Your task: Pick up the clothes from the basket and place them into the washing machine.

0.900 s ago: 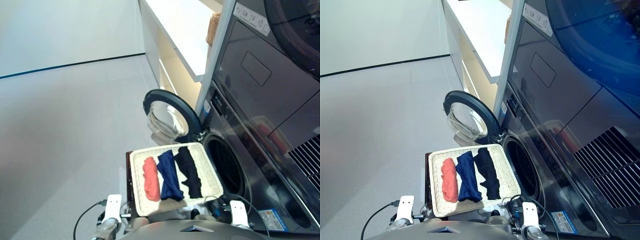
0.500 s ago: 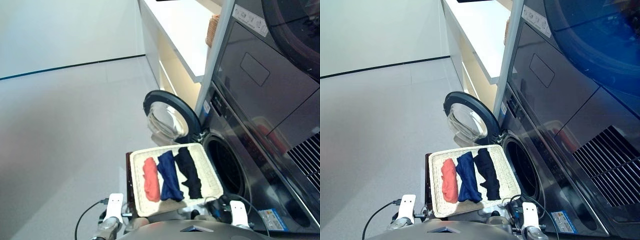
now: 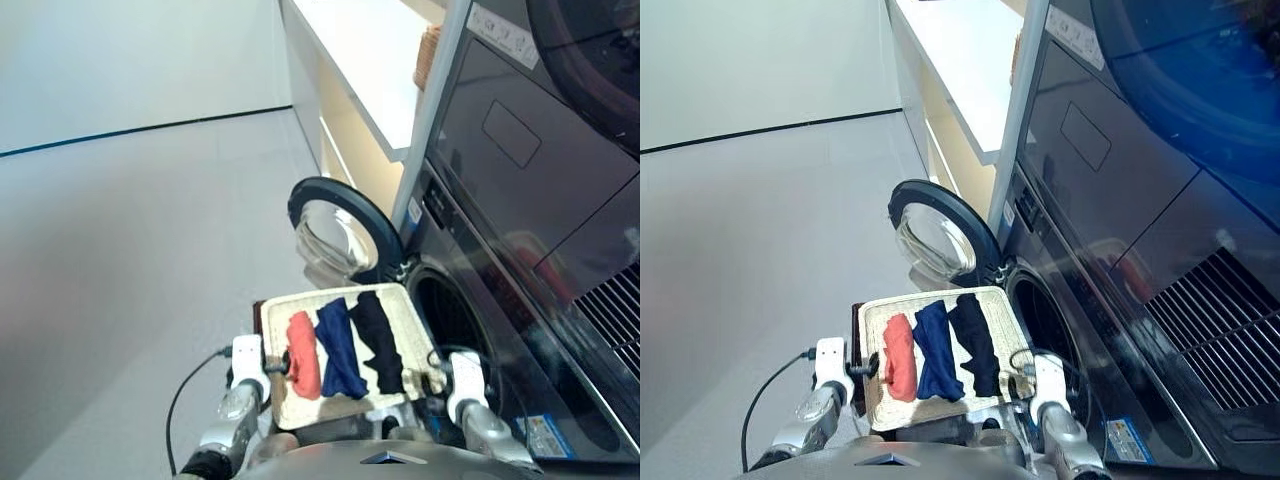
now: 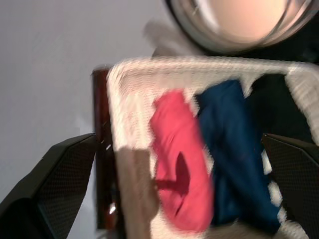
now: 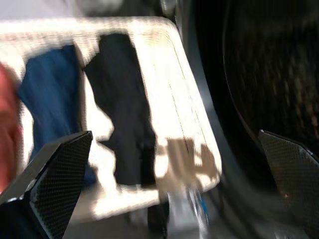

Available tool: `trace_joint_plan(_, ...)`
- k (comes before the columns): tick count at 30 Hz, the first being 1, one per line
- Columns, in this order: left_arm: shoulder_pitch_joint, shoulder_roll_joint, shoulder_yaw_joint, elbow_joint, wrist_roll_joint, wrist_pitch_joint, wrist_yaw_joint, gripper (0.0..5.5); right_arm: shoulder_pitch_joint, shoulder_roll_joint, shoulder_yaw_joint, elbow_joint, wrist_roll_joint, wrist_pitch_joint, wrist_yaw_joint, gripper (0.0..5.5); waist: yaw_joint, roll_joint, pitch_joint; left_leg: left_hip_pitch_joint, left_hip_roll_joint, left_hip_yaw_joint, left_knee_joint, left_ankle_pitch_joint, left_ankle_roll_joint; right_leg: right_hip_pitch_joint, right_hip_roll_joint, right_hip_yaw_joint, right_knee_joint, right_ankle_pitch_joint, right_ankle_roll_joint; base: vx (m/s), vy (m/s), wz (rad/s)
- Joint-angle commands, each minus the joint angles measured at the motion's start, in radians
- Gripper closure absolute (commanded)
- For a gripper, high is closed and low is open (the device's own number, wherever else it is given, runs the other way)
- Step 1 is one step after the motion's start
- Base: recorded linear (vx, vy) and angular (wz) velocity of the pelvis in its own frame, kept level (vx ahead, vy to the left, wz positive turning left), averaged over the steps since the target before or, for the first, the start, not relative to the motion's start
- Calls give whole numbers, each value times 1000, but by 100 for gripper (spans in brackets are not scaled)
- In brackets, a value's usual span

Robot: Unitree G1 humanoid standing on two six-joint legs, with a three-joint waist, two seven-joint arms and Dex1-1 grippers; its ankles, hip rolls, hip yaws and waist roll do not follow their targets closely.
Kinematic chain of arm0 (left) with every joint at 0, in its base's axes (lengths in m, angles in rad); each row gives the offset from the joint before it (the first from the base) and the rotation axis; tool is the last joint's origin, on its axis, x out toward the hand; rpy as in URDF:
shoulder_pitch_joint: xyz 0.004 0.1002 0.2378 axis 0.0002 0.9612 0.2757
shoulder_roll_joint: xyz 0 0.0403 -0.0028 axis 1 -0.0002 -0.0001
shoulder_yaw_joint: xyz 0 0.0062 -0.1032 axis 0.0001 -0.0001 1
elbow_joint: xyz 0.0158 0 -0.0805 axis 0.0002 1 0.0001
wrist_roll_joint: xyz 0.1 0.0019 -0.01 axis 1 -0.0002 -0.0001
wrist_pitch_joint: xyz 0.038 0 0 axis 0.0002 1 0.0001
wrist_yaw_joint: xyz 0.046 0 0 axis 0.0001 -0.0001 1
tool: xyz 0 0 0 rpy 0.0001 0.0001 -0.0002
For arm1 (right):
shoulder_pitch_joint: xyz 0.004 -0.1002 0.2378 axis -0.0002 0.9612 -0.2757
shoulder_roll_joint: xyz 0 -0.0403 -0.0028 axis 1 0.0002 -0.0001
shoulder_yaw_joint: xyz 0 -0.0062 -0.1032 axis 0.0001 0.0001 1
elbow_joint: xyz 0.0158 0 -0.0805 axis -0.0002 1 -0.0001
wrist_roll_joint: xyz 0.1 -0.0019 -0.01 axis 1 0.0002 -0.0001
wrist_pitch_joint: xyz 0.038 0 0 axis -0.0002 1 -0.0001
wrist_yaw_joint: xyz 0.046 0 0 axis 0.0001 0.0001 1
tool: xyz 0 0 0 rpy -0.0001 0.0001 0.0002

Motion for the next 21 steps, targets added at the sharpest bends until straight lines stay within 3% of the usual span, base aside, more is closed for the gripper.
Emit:
trace_joint_plan(1, -163, -5, -49, -53, -40, -61, 46, 0, -102, -40, 13, -174, -6, -70, -23, 0, 0, 2, 115, 28, -25, 57, 26, -57, 15, -35, -6, -23, 108, -92, 1, -86, -36, 1)
trace_joint_plan(12, -335, -10, -132, -112, -24, -92, 143, 0, -222, -57, 90, -501, 28, -130, -83, 0, -16, -19, 244, -185, 6, 42, 177, -51, -2, -241, 18, -6, 240, -108, -21, -83, -56, 2)
trace_joint_plan(18, -437, -48, -124, -24, -69, -88, 209, 0, -318, -64, 136, -669, 19, -154, -118, 0, -25, -41, 321, -305, 26, 38, 289, -78, -11, -375, 34, 14, 349, -118, -32, -80, -52, 25)
trace_joint_plan(21, -500, -46, -119, 20, -60, -91, 237, 0, -387, -56, 151, -704, 33, -173, -150, 0, -27, -49, 358, -388, 27, 19, 374, -105, -11, -460, 43, 26, 433, -131, -33, -136, -40, -21)
